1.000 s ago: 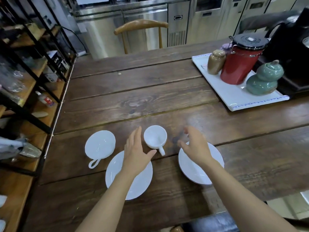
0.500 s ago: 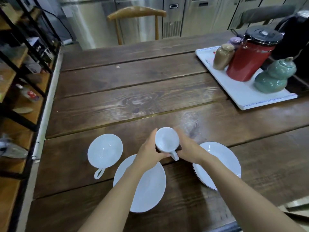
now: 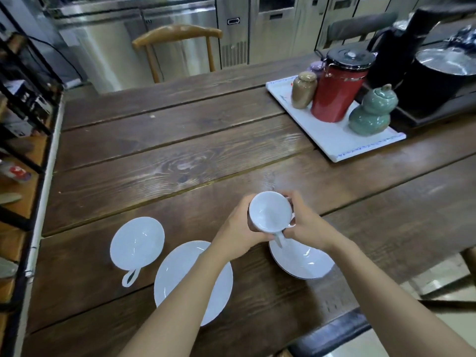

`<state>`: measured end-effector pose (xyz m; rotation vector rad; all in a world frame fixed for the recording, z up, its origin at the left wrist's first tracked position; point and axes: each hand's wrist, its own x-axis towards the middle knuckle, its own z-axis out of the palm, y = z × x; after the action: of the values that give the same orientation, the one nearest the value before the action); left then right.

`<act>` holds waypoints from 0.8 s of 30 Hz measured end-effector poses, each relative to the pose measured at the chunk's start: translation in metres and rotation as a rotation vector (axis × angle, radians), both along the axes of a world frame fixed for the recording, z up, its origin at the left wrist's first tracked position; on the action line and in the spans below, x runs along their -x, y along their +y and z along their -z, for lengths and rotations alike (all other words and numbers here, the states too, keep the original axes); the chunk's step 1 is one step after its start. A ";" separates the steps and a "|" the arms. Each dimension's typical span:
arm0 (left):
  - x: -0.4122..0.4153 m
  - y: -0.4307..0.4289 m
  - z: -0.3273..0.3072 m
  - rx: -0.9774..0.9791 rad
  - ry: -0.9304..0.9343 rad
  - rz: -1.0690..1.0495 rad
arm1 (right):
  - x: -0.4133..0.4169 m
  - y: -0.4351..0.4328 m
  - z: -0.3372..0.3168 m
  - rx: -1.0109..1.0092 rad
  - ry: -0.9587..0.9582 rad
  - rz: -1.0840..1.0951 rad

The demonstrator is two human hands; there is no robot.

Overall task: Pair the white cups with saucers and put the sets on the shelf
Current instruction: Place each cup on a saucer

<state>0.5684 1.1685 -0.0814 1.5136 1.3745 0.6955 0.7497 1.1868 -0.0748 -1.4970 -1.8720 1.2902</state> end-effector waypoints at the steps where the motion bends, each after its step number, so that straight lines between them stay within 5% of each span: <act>1: -0.009 -0.001 0.000 0.003 0.015 0.015 | -0.008 -0.003 -0.001 0.002 -0.012 0.015; 24: -0.079 -0.026 0.021 0.094 0.305 0.050 | -0.078 -0.028 0.027 0.085 -0.063 -0.065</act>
<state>0.6478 1.1423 -0.1020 1.6202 1.5656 0.3725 0.8279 1.1588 -0.1015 -1.5481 -1.9429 1.3830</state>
